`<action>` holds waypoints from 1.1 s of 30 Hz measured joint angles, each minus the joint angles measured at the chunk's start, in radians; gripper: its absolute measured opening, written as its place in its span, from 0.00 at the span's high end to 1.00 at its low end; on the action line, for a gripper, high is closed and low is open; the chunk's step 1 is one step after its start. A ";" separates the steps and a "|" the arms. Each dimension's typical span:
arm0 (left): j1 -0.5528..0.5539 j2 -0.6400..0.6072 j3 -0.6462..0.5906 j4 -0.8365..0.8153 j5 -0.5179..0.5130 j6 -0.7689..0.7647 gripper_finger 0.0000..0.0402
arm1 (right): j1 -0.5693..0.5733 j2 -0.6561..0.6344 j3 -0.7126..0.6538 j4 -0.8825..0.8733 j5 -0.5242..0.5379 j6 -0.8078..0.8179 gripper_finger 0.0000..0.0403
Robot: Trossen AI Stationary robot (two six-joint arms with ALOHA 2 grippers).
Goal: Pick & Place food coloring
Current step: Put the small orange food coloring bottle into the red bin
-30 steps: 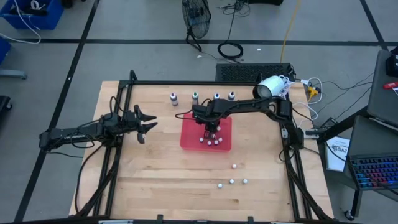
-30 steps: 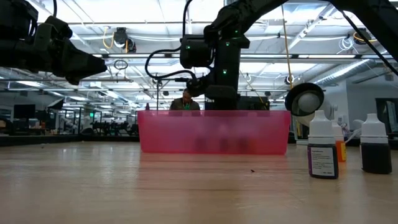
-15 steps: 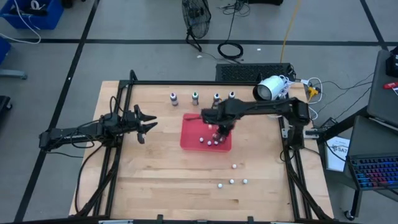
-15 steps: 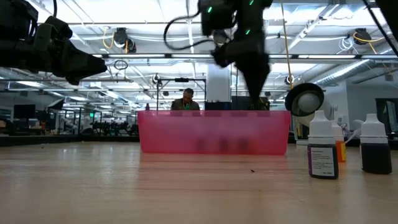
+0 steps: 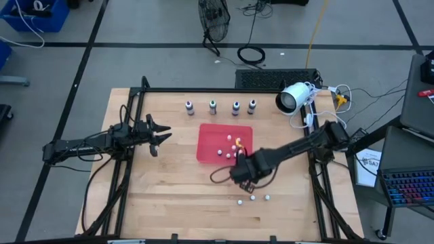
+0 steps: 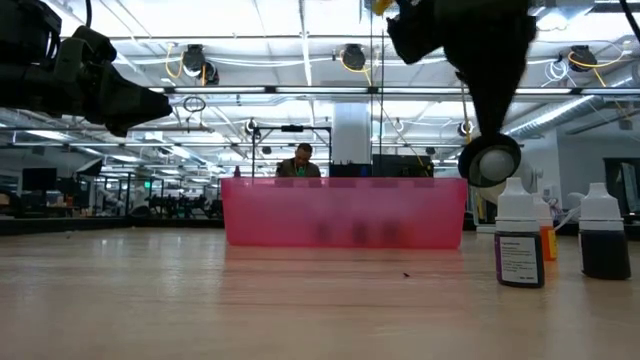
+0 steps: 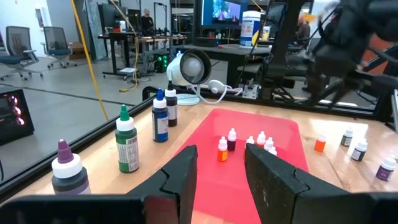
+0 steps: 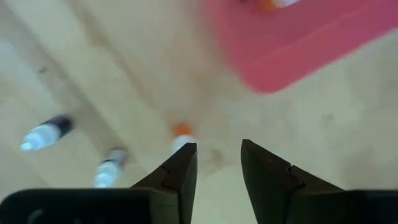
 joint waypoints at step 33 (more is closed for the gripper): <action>0.000 0.000 0.000 0.000 0.000 0.000 0.66 | 0.055 -0.001 -0.286 0.364 -0.093 0.048 0.58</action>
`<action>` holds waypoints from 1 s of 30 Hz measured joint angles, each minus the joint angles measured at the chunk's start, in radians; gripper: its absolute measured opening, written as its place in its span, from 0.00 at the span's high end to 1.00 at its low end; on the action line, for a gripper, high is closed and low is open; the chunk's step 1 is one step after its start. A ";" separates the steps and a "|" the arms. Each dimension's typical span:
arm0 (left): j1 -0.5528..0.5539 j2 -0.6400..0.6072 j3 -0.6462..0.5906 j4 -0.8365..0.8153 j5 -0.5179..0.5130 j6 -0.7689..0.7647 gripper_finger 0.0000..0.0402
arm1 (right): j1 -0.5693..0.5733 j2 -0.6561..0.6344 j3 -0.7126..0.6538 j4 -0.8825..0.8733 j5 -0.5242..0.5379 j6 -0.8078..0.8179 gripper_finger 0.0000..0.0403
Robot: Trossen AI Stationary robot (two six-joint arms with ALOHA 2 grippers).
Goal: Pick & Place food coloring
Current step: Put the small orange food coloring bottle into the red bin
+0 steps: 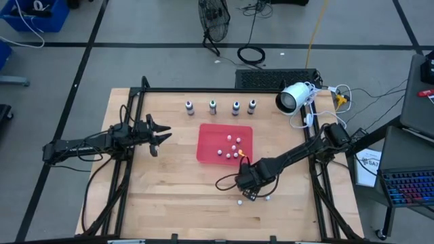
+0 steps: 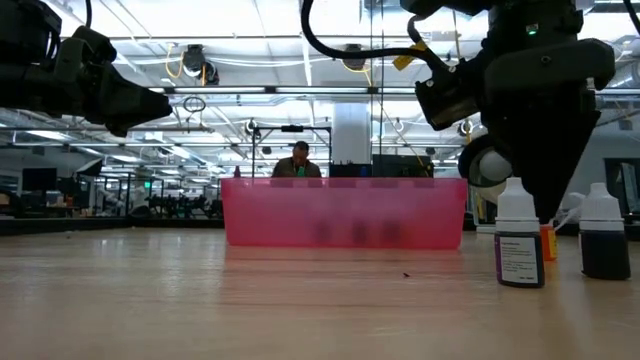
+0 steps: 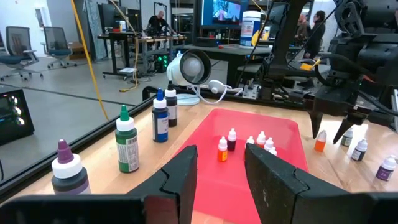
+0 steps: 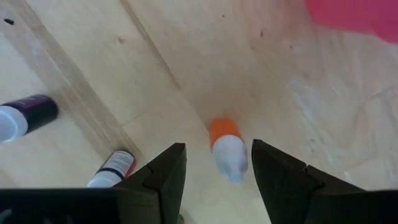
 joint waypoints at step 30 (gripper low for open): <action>0.000 0.000 0.000 0.000 0.000 0.000 0.66 | -0.021 -0.046 -0.103 0.138 -0.023 0.027 0.58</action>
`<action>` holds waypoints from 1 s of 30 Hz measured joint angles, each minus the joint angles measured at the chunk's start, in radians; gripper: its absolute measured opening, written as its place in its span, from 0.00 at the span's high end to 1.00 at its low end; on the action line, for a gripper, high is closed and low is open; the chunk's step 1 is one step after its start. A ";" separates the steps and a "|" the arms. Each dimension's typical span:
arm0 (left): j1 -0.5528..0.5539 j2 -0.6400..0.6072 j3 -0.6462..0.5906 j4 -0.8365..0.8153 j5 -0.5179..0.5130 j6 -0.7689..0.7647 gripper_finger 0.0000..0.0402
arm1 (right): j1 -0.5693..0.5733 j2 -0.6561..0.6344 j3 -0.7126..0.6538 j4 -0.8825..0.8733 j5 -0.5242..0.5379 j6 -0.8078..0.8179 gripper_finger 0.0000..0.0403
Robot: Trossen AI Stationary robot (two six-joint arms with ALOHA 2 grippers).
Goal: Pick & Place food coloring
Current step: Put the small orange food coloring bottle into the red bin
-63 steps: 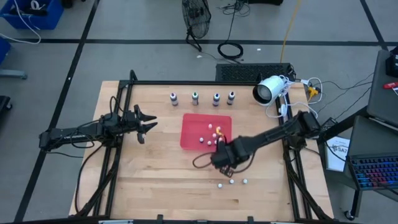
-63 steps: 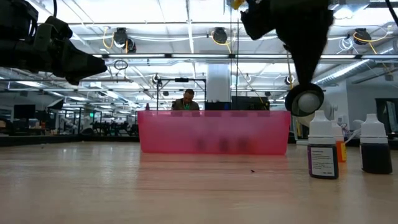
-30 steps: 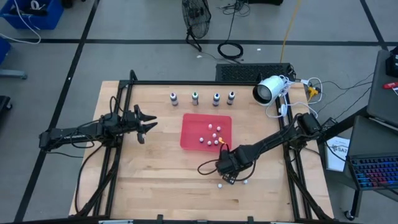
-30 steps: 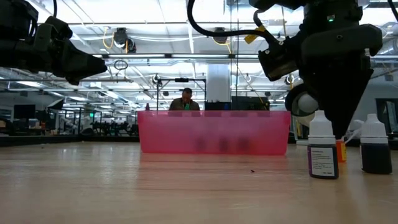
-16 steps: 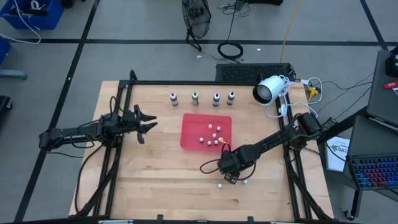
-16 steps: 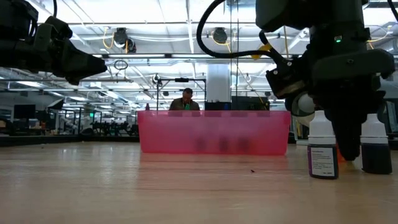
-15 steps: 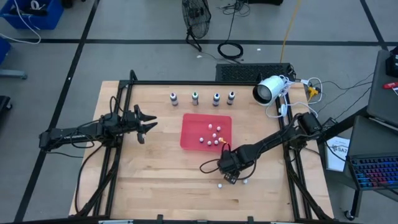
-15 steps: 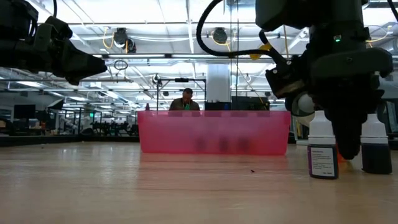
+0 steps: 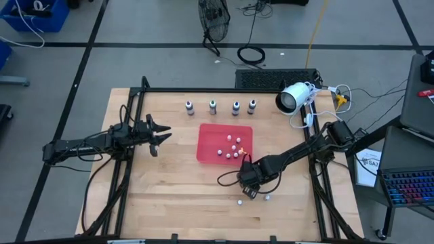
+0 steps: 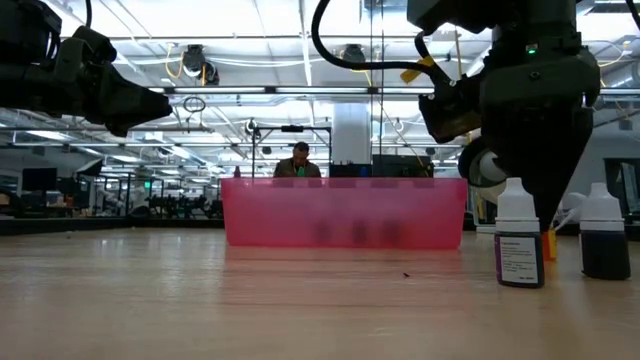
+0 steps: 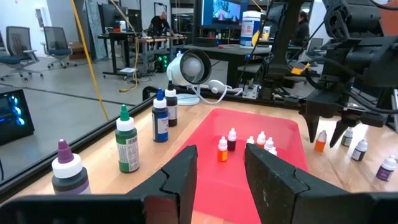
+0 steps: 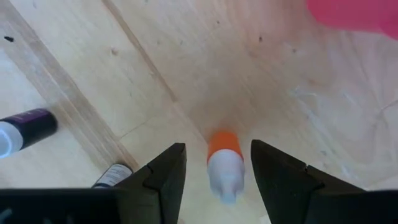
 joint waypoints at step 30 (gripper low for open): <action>0.000 0.000 0.000 0.000 0.000 0.000 0.66 | -0.034 -0.153 0.076 -0.108 0.114 -0.185 0.87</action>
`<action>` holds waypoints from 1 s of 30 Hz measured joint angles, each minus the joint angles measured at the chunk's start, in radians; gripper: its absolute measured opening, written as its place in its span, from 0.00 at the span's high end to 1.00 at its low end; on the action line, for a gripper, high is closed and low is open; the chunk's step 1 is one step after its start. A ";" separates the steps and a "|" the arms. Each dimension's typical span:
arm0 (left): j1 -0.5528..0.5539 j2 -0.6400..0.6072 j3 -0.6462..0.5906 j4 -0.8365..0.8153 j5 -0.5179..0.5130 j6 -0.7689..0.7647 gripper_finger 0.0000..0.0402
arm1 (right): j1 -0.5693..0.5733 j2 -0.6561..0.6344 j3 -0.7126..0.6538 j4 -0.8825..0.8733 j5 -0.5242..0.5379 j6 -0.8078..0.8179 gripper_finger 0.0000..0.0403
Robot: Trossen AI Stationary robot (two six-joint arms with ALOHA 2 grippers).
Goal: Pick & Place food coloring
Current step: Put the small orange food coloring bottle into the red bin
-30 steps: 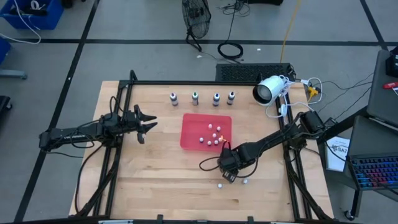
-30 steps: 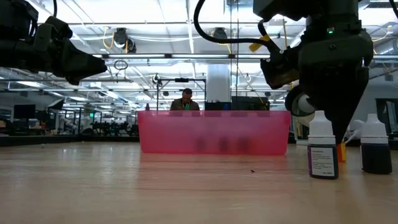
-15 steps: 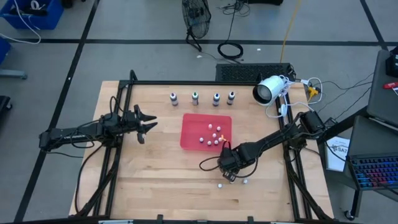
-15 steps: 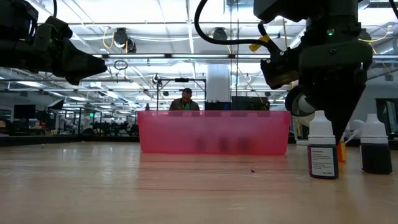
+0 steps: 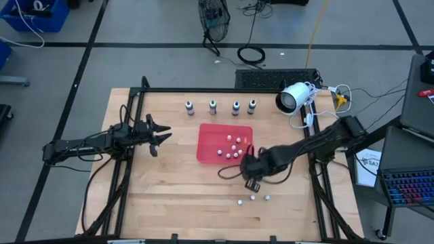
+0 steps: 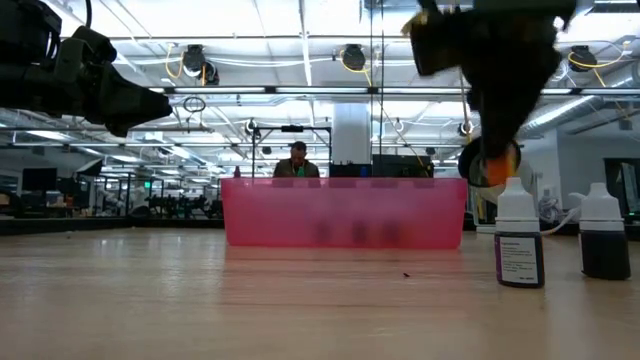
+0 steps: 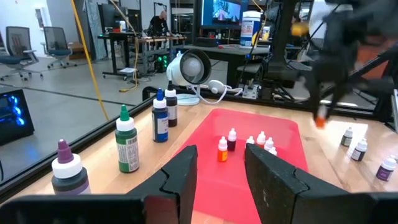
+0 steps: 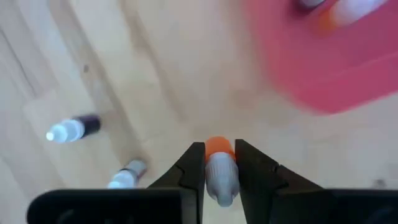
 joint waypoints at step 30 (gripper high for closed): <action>0.000 0.000 0.000 0.000 0.000 0.000 0.66 | -0.450 0.181 0.025 0.149 -0.070 -0.538 0.87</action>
